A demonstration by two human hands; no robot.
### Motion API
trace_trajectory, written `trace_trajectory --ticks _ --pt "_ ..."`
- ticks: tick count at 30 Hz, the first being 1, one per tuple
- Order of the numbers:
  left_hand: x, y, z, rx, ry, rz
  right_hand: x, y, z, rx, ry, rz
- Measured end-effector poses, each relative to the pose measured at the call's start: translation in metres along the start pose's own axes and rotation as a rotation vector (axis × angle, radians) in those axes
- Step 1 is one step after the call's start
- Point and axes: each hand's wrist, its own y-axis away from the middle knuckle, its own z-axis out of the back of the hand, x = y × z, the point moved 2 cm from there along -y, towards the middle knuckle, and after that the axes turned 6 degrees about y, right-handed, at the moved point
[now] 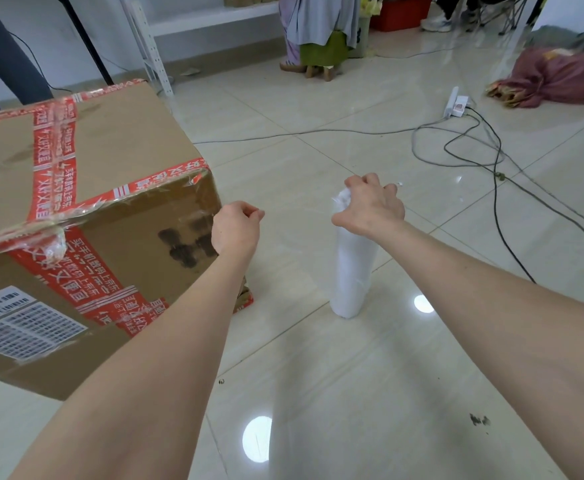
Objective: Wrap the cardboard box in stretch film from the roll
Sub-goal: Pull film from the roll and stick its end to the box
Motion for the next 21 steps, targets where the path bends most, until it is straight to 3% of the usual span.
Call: trace_trajectory --ticks 10,16,21 --pt "0.021 -0.012 0.001 -0.045 0.137 0.183 -0.006 -0.001 -0.003 -0.017 0.095 -0.111" --pt "0.016 -0.009 -0.009 -0.047 0.201 0.231 -0.016 -0.004 0.000 0.013 -0.002 -0.017" --pt "0.006 -0.006 -0.015 -0.067 0.321 0.256 -0.024 -0.002 0.005 0.022 -0.021 -0.173"
